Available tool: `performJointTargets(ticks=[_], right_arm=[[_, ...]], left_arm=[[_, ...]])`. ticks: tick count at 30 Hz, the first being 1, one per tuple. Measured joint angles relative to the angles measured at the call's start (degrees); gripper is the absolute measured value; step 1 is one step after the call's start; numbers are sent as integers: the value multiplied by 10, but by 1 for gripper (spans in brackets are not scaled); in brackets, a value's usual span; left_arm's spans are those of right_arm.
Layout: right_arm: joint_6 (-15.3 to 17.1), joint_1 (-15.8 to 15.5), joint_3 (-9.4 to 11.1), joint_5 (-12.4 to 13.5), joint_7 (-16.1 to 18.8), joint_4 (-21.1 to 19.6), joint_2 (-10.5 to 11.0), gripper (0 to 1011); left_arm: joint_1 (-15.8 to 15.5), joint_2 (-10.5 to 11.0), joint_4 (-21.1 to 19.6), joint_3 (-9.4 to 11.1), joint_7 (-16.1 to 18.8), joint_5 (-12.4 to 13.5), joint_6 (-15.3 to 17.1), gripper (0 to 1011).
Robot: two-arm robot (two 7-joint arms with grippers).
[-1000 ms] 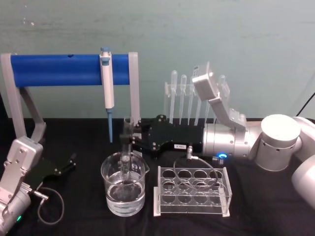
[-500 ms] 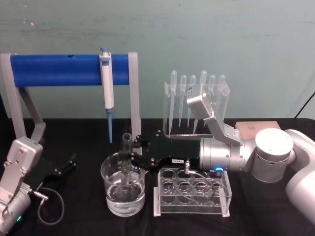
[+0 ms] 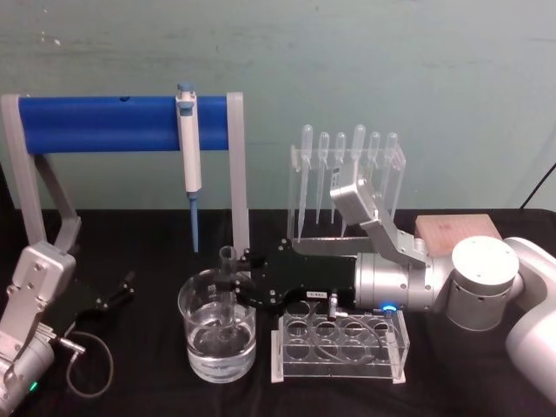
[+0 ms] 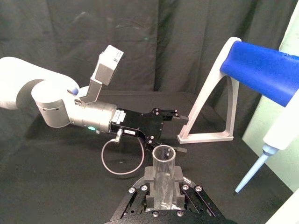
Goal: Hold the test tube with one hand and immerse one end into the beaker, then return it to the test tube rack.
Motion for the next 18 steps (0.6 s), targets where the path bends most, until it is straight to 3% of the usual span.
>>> performJointTargets(ticks=[18], right_arm=[[-8, -11, 10, -7, 1, 8, -3, 239]], left_arm=[[0, 0, 0, 0, 0, 0, 0, 1000]])
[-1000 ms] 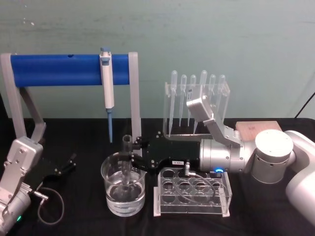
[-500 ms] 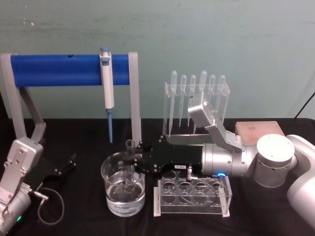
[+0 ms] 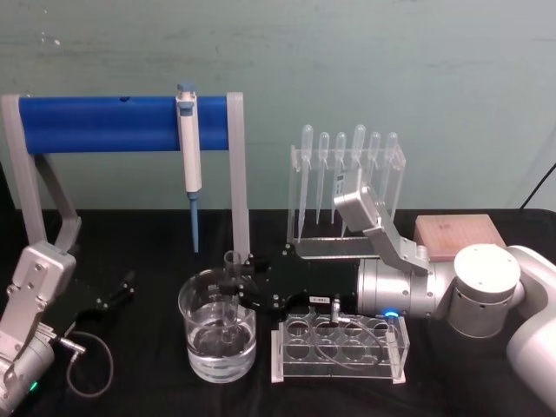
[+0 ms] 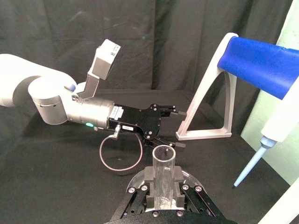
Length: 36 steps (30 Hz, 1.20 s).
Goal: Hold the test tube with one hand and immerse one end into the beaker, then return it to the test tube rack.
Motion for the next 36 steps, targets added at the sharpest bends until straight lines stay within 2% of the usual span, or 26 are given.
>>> performJointTargets(ticks=[36], right_arm=[[0, 0, 0, 0, -1, -1, 0, 241]], left_arm=[[0, 0, 0, 0, 0, 0, 0, 1000]])
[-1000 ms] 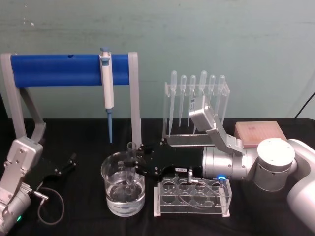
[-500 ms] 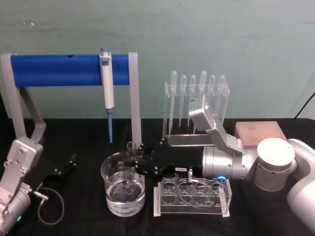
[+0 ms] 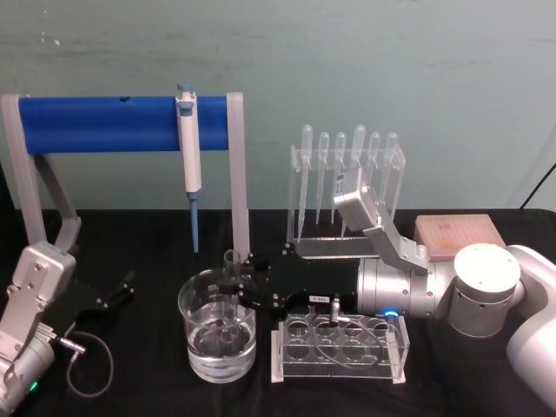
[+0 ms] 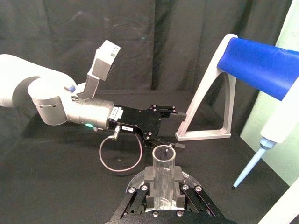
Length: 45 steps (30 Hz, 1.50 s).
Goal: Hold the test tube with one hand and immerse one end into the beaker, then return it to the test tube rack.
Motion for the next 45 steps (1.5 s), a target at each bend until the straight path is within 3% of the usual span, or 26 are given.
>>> performJointTargets(ticks=[45], right_arm=[[1, 0, 0, 0, 0, 0, 0, 241]], left_arm=[[0, 0, 0, 0, 0, 0, 0, 1000]])
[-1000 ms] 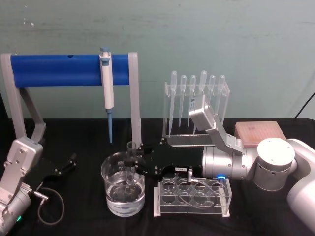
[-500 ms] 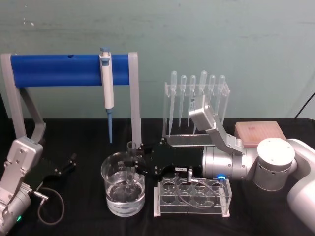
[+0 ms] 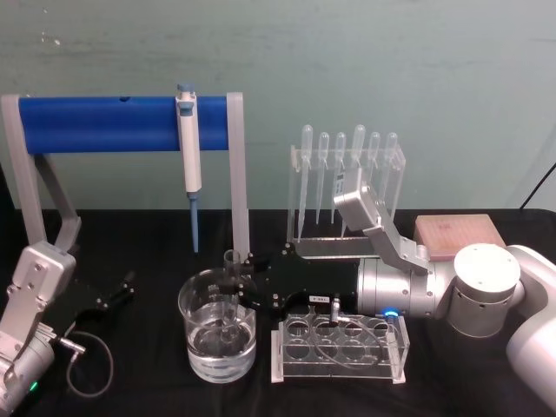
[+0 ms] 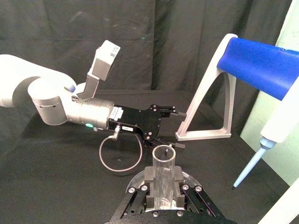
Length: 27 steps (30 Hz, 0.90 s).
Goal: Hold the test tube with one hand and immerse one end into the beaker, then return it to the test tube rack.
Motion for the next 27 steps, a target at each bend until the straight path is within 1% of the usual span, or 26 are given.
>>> performJointTargets(ticks=[27], right_arm=[[0, 0, 0, 0, 0, 0, 0, 241]], left_arm=[[0, 0, 0, 0, 0, 0, 0, 1000]])
